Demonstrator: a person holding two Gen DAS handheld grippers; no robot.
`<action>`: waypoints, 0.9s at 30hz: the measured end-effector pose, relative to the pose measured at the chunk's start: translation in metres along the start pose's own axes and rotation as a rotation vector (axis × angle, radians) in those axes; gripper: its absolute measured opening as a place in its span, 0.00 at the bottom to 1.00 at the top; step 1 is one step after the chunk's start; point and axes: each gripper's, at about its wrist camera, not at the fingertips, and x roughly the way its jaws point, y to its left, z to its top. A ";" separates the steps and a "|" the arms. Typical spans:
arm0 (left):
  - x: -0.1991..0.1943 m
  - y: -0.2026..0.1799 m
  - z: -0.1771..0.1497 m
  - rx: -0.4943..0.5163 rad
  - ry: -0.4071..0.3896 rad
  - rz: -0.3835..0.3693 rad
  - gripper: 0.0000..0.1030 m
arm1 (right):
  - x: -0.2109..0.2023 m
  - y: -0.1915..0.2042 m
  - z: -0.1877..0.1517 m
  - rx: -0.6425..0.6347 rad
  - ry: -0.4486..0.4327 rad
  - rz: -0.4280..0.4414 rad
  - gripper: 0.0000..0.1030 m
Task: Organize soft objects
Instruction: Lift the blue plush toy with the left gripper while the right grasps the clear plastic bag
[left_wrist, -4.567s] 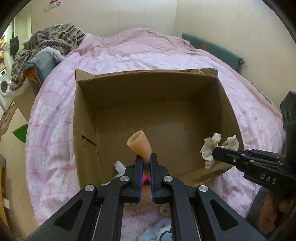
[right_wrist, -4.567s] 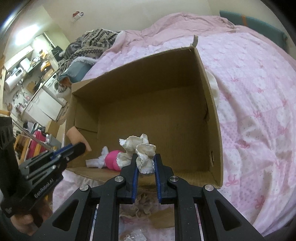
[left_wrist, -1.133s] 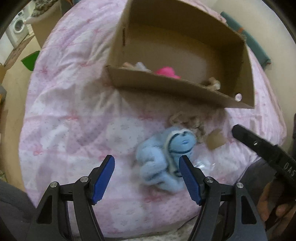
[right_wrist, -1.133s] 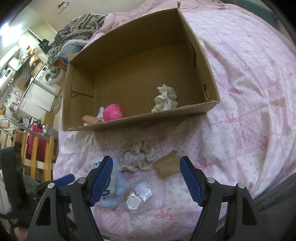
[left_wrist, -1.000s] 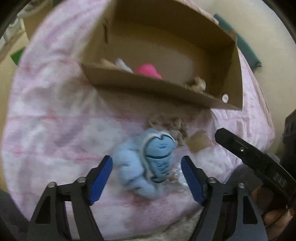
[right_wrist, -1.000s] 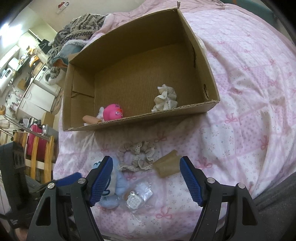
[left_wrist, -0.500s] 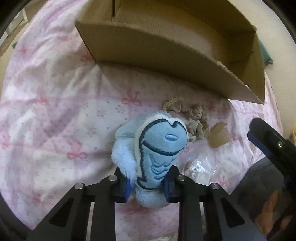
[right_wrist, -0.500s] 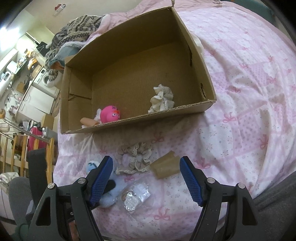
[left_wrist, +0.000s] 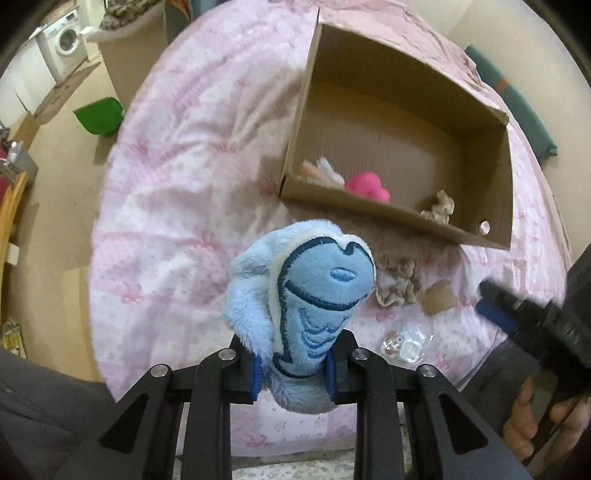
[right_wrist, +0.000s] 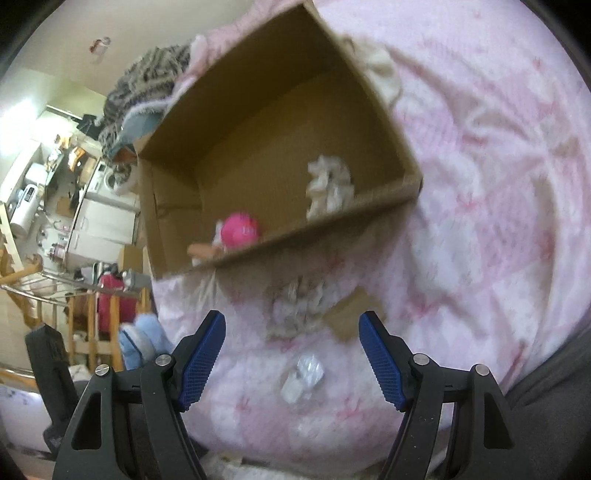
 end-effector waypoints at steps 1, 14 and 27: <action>-0.004 -0.002 0.001 0.010 -0.009 0.002 0.22 | 0.004 0.001 -0.004 0.003 0.033 0.006 0.77; 0.007 -0.020 0.027 0.096 -0.020 -0.029 0.22 | 0.073 0.015 -0.032 -0.075 0.290 -0.143 0.58; 0.008 -0.012 0.037 0.102 -0.062 -0.040 0.23 | 0.089 0.037 -0.041 -0.165 0.295 -0.142 0.16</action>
